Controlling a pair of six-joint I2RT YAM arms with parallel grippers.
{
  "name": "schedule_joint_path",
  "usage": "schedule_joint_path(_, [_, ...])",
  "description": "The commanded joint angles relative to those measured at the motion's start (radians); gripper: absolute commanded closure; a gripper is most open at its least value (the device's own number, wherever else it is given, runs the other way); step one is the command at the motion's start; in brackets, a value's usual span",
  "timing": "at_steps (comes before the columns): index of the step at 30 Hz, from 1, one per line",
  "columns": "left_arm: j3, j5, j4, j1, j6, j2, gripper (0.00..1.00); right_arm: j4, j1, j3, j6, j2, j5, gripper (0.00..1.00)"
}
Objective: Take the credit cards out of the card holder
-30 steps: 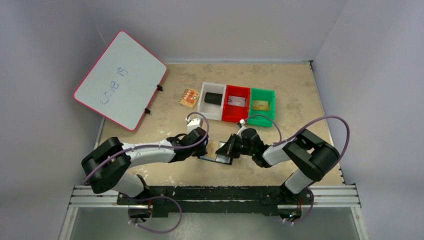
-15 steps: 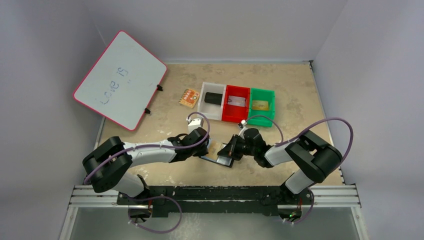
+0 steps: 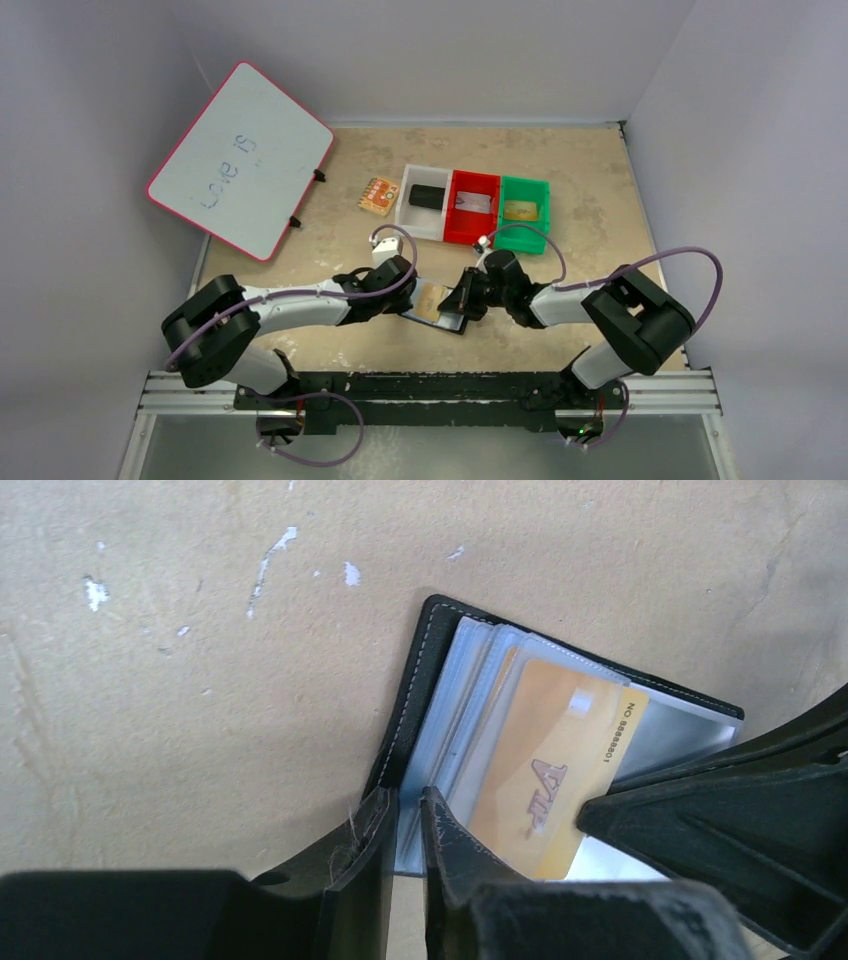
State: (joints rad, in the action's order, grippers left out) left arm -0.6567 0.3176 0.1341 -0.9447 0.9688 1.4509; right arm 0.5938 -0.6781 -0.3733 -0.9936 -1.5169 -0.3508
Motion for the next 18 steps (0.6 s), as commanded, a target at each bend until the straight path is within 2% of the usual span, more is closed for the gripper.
schedule_joint_path(1, [-0.019, 0.041, 0.046, 0.0, 0.0, -0.077, 0.82, -0.124, 0.009, -0.037, 0.082, 0.003, 0.036, 1.0])
schedule_joint_path(7, [-0.065, -0.001, -0.007, 0.0, -0.053, -0.138, 0.7, -0.151, 0.023, -0.059, 0.132, -0.011, 0.053, 1.0])
schedule_joint_path(15, [-0.09, -0.092, -0.072, -0.004, -0.087, -0.055, 0.68, -0.217, 0.073, -0.109, 0.284, -0.04, 0.026, 1.0])
schedule_joint_path(18, [-0.099, -0.115, -0.11, -0.023, -0.091, 0.01, 0.67, -0.204, 0.077, -0.115, 0.29, -0.056, 0.001, 1.0])
